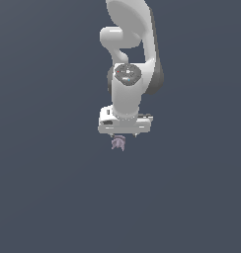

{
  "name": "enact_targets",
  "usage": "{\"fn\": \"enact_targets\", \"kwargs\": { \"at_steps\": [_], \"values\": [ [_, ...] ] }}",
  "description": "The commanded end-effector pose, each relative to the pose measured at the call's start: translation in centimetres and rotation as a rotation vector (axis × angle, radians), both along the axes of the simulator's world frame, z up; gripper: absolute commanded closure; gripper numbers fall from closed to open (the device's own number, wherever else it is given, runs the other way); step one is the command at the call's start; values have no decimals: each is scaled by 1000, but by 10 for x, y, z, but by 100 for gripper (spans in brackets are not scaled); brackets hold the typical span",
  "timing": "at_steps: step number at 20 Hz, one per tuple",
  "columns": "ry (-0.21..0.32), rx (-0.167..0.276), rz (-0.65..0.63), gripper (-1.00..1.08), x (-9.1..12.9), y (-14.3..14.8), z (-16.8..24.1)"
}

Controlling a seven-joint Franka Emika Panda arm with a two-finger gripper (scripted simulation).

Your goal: Pick up the object and move it to a goal position.

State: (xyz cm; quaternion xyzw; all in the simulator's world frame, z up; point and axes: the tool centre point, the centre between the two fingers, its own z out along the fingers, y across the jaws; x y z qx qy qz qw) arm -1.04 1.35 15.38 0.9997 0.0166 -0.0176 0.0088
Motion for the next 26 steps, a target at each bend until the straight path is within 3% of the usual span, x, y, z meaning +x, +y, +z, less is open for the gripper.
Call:
{"fn": "enact_targets", "kwargs": {
  "at_steps": [1, 10, 26],
  "values": [
    [0, 0, 0, -92, 0, 0, 0],
    [16, -15, -10, -92, -6, -31, 1],
    [-3, -4, -86, -92, -13, -27, -22]
  ]
}}
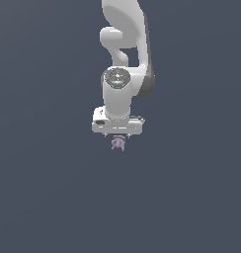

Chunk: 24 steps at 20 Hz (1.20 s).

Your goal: Pick up the object and move it to a goal position.

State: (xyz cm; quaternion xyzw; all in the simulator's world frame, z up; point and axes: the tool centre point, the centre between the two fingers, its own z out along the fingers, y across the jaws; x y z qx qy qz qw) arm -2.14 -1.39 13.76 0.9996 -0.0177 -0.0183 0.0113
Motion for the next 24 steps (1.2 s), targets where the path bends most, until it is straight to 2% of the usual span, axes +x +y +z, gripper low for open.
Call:
{"fn": "enact_targets", "kwargs": {
  "at_steps": [1, 11, 24],
  "values": [
    [-7, 4, -32, -92, -3, 1, -9],
    [-35, 17, -157, -92, -18, 5, -43],
    [-38, 18, -170, -92, -21, 5, -63]
  ]
}}
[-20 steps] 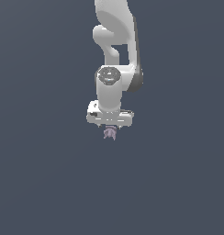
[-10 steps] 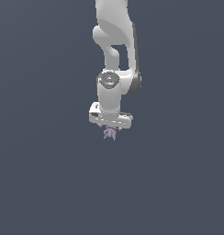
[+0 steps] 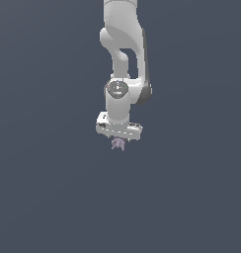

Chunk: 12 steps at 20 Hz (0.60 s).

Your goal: Pick up the object and move it to a goal position.

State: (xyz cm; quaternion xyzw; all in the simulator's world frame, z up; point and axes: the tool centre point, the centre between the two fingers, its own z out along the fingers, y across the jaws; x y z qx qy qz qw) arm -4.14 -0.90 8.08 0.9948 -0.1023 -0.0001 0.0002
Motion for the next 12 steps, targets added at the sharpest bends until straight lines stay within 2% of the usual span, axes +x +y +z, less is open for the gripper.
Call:
{"fn": "enact_targets", "kwargs": {
  "at_steps": [1, 11, 12],
  "values": [
    [1, 0, -1, -92, -1, 0, -11],
    [0, 0, -3, -92, -1, 0, -40],
    [0, 0, -3, 108, -1, 0, -40]
  ]
}}
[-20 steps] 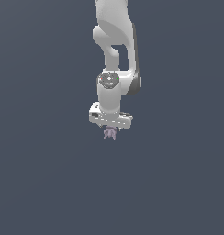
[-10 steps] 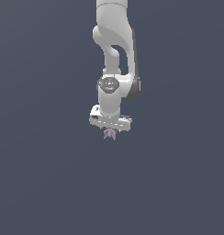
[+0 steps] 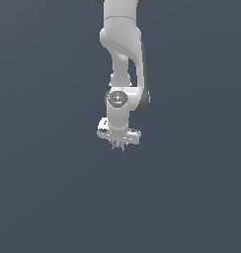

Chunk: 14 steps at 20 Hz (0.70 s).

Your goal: Pick up the object and move it to a goal position.

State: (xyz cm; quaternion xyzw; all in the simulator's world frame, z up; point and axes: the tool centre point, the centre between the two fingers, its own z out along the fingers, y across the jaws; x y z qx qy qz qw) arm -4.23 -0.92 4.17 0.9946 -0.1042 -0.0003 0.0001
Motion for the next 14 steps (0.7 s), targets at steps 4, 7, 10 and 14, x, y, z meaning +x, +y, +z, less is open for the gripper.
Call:
{"fn": "enact_targets", "kwargs": {
  "at_steps": [4, 7, 10, 14],
  "values": [
    [-1, 0, 0, 108, 0, 0, -1],
    [-1, 0, 0, 108, 0, 0, -1],
    [-1, 0, 1, 108, 0, 0, 0],
    [-1, 0, 1, 108, -1, 6, 2]
  ]
}}
